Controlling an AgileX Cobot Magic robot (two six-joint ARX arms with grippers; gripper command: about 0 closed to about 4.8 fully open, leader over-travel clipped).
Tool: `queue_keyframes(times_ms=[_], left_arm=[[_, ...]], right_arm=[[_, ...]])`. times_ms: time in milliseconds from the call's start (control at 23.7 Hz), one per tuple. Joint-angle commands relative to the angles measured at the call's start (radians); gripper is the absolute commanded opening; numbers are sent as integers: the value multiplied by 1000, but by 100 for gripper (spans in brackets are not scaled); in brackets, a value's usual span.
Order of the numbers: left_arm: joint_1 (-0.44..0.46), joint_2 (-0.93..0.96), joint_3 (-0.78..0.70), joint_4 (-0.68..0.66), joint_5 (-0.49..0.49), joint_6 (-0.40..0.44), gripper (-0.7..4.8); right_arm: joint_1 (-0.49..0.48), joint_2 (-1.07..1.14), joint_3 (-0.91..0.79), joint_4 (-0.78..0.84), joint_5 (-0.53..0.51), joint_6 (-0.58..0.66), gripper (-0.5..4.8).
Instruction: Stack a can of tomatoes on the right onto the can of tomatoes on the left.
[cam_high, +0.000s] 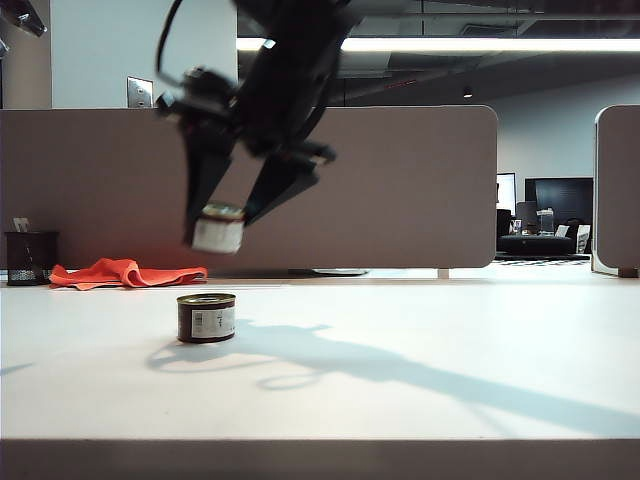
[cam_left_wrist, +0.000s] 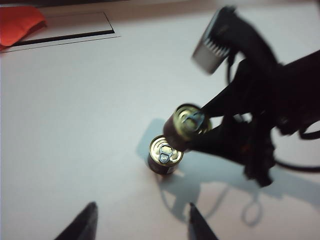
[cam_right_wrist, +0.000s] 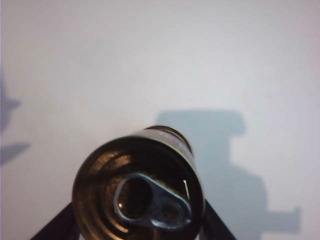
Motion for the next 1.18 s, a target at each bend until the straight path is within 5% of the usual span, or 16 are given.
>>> queue_keyframes(times_ms=[42, 465, 676, 972, 1057, 1099, 1141, 1184], left_arm=[[0, -2, 6, -6, 3, 0, 224], [0, -3, 6, -7, 3, 0, 224], [0, -3, 6, -6, 3, 0, 224], [0, -3, 6, -6, 3, 1, 224], [0, -3, 6, -6, 3, 1, 224], [0, -3, 6, -6, 0, 1, 224], [0, -3, 6, -5, -1, 1, 224], [0, -3, 6, -2, -4, 2, 224]], right_arm=[[17, 67, 65, 34, 18, -7, 278], [16, 124, 113, -21, 61, -30, 279], [16, 124, 113, -19, 60, -32, 382], [15, 118, 147, -41, 65, -32, 371], [5, 94, 175, -55, 76, -32, 326], [-6, 59, 188, -61, 108, -27, 228], [-25, 13, 193, -67, 138, -25, 50], [-35, -14, 193, -74, 140, -25, -18]])
